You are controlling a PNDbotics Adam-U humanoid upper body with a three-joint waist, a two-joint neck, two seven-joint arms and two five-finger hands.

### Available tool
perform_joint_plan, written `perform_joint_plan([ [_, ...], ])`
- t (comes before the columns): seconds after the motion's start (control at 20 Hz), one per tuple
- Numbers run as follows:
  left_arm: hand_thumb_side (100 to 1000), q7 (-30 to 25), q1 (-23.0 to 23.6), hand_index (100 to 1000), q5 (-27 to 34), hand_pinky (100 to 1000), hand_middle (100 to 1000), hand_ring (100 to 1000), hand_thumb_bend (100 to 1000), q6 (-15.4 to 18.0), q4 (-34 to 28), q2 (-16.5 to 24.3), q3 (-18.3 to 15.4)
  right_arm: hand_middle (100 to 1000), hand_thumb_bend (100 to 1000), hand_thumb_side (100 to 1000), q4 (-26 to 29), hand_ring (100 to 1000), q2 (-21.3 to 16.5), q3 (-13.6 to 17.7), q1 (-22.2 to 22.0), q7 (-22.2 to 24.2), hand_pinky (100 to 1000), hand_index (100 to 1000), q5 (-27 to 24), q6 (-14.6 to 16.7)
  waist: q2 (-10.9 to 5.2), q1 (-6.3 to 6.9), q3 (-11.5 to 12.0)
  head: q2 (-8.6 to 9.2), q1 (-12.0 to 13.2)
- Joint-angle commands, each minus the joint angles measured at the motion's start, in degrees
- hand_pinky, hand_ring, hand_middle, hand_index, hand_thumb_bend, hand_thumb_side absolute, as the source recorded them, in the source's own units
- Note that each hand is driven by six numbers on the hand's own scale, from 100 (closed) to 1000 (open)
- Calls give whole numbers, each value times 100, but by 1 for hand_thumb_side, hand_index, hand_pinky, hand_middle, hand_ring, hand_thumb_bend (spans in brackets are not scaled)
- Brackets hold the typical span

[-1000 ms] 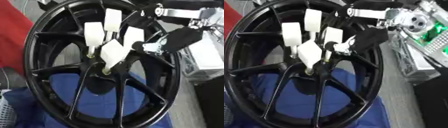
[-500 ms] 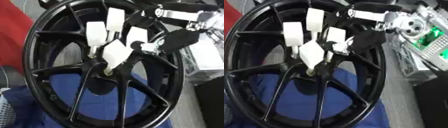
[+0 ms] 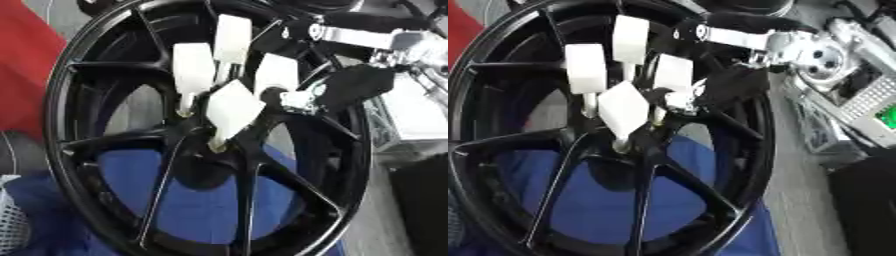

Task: Pull the pin out of the wheel hub.

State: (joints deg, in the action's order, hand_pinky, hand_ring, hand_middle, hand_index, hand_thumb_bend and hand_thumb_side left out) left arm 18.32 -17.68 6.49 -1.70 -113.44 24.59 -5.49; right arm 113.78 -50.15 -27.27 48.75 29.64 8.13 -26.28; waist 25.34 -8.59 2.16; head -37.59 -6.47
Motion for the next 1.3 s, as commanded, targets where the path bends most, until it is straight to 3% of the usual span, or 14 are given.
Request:
perform_joint_plan([
  [0.05, 633, -29, -60, 723, -31, 816, 614, 726, 336, 5, -115, 46, 7, 865, 328, 573, 81, 877, -130, 50, 21, 21, 877, 928, 90, -14, -86, 38, 6, 102, -27],
  [0.8, 638, -70, -78, 722, -37, 818, 611, 728, 328, -5, -115, 31, 33, 796, 256, 395, 71, 855, -147, 123, -35, 55, 866, 893, 221, -167, -3, 51, 22, 144, -29],
  [1.1, 639, -78, -84, 723, -39, 819, 612, 729, 325, -8, -115, 32, 39, 716, 195, 403, 81, 832, -120, 131, -7, -63, 857, 831, 111, -215, -2, 66, 21, 137, -39],
  [1.3, 641, -85, -82, 723, -40, 819, 613, 730, 323, -11, -115, 31, 42, 606, 173, 368, 81, 803, -121, 132, -4, -140, 849, 757, 64, -223, -4, 66, 19, 133, -45],
])
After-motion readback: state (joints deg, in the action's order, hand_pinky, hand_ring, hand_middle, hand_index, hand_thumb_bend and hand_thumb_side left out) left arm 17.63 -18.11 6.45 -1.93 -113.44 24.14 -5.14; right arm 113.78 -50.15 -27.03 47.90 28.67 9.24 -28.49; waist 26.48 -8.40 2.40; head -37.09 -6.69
